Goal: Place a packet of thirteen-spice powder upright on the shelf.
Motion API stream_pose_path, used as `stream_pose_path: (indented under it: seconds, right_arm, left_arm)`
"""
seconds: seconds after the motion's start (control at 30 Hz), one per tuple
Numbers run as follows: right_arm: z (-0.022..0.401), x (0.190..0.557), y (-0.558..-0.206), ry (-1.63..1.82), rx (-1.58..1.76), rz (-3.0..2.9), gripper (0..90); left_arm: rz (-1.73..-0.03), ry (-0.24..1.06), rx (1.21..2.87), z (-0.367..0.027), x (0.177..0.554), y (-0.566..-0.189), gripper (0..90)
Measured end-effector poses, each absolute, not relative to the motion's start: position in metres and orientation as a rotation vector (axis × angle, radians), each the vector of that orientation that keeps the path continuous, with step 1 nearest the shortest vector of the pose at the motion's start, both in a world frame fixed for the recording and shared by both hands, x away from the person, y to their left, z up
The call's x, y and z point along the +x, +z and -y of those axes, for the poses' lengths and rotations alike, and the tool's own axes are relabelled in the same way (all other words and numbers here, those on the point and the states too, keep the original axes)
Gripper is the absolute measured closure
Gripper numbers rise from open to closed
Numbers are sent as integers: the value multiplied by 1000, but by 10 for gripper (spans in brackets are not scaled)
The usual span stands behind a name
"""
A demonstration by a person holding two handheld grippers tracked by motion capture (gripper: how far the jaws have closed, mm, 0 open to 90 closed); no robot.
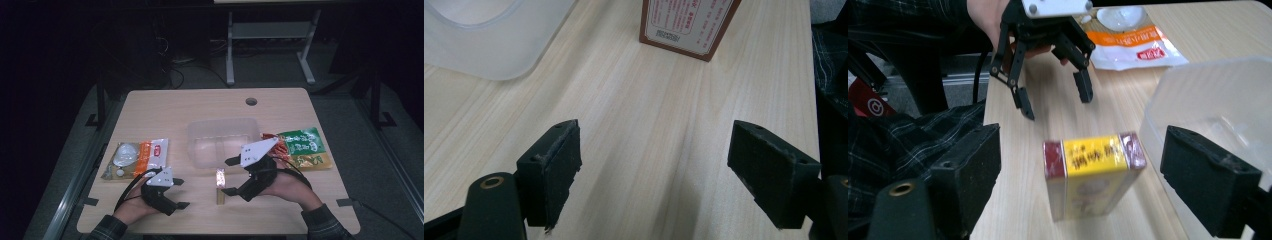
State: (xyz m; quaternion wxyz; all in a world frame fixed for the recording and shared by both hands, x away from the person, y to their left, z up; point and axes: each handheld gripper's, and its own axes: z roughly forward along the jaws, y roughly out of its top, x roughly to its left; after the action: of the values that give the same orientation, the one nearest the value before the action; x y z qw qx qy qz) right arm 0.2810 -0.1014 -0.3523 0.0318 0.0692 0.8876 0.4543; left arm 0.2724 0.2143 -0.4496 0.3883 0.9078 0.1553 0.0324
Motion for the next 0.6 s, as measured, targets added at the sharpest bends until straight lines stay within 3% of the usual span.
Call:
stream_pose_path:
  seconds: [0.43,0.6]
  right_arm:
    - [78,293,-364,1351,104,-2793,152]
    - [76,297,-368,1346,78,-2810,202]
  left_arm:
    - [-391,69,2309,-214,272,-450,206]
    - [-387,66,2315,-213,272,-450,206]
